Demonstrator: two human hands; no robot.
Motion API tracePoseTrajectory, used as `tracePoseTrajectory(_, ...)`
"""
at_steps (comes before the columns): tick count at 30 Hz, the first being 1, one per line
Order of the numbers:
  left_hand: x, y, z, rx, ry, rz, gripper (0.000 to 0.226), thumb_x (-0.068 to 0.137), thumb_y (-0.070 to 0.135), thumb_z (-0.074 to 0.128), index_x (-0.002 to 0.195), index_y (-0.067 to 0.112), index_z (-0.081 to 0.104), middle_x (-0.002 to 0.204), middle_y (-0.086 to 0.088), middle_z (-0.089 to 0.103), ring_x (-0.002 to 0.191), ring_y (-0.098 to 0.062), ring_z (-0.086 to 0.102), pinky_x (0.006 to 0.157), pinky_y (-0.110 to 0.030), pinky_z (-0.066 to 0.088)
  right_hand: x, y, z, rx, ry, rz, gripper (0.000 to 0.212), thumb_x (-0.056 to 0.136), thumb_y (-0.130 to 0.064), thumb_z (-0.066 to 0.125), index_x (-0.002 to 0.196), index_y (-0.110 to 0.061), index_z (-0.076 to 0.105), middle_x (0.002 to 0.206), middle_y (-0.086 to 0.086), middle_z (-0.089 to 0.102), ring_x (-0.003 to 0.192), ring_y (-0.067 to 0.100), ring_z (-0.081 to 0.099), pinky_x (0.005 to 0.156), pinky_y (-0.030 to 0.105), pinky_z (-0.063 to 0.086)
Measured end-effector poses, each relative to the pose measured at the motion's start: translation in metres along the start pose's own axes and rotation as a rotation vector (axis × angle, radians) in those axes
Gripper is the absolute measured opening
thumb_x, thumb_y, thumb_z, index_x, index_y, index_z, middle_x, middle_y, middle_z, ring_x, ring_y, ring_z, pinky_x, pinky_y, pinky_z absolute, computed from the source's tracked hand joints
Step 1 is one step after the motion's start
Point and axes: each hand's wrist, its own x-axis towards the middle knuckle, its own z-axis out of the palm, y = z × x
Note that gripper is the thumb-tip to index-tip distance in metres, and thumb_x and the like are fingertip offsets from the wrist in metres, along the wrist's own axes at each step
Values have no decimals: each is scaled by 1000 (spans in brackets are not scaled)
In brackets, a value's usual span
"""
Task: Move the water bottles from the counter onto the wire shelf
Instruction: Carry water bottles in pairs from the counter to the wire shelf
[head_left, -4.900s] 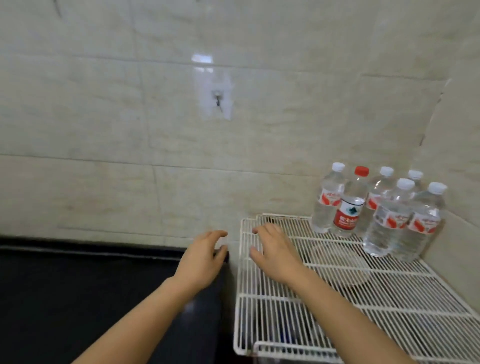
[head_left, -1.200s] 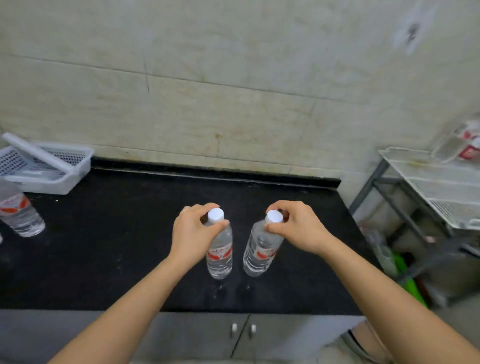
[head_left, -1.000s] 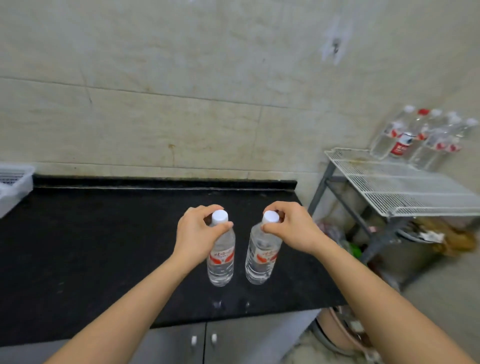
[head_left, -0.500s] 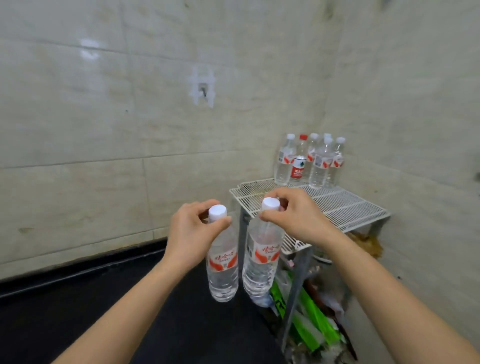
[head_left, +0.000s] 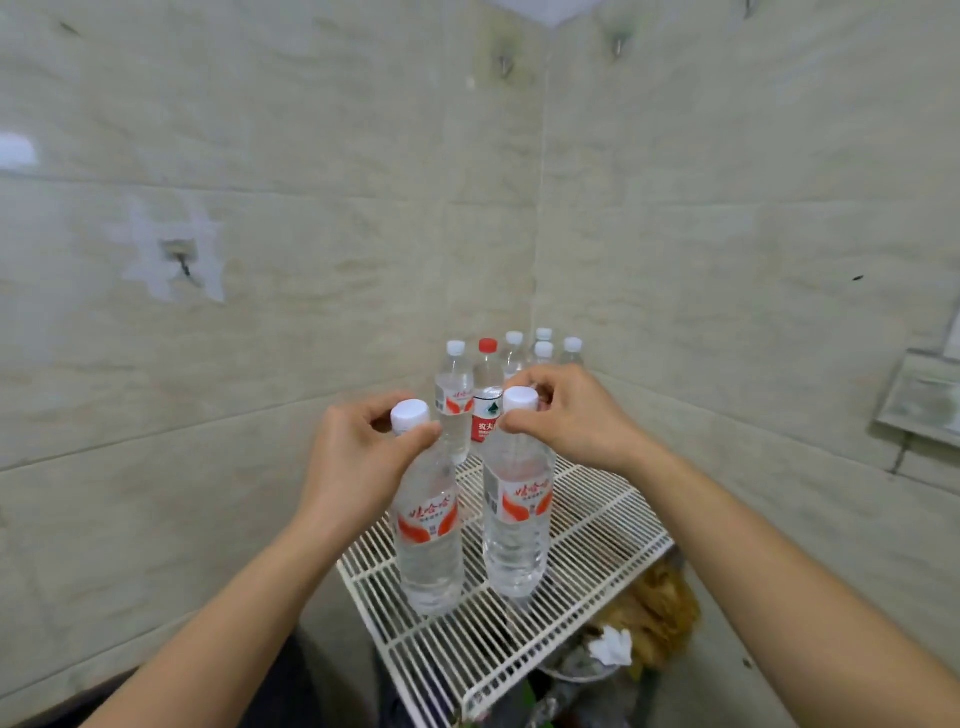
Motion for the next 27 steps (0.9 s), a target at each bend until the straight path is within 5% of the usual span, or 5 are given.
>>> tracePoseTrajectory(3, 30, -6, 32, 30, 9, -25, 42, 73, 16, 77, 53, 51, 64, 55, 23, 65, 53, 4, 53, 61, -27, 48, 33, 31, -10, -23, -29, 6, 10, 74, -22, 76, 79, -17, 69, 55, -11, 50, 49, -1, 43, 54, 20, 34)
tracePoseTrajectory(11, 97, -41, 106, 120, 77, -147, 7, 74, 22, 75, 80, 26, 74, 64, 10, 69, 60, -1, 57, 53, -17, 43, 119, 109, -21, -105, -155, -49, 13, 76, -23, 75, 85, -19, 67, 62, -11, 50, 58, 5, 47, 56, 23, 36)
tracePoseTrajectory(20, 153, -70, 147, 183, 79, -145, 3, 76, 18, 73, 77, 20, 72, 71, -9, 65, 64, -11, 50, 64, -38, 48, 194, 144, -14, -186, -237, -105, 11, 75, -30, 68, 73, -25, 58, 66, -8, 55, 64, 13, 55, 56, 31, 41)
tracePoseTrajectory(27, 173, -87, 164, 256, 112, -172, 8, 76, 21, 74, 82, 18, 72, 84, -21, 69, 69, -15, 54, 76, -48, 53, 217, 153, -1, -269, -287, -118, 15, 78, -29, 65, 87, -17, 62, 78, 1, 64, 76, 23, 63, 65, 37, 50)
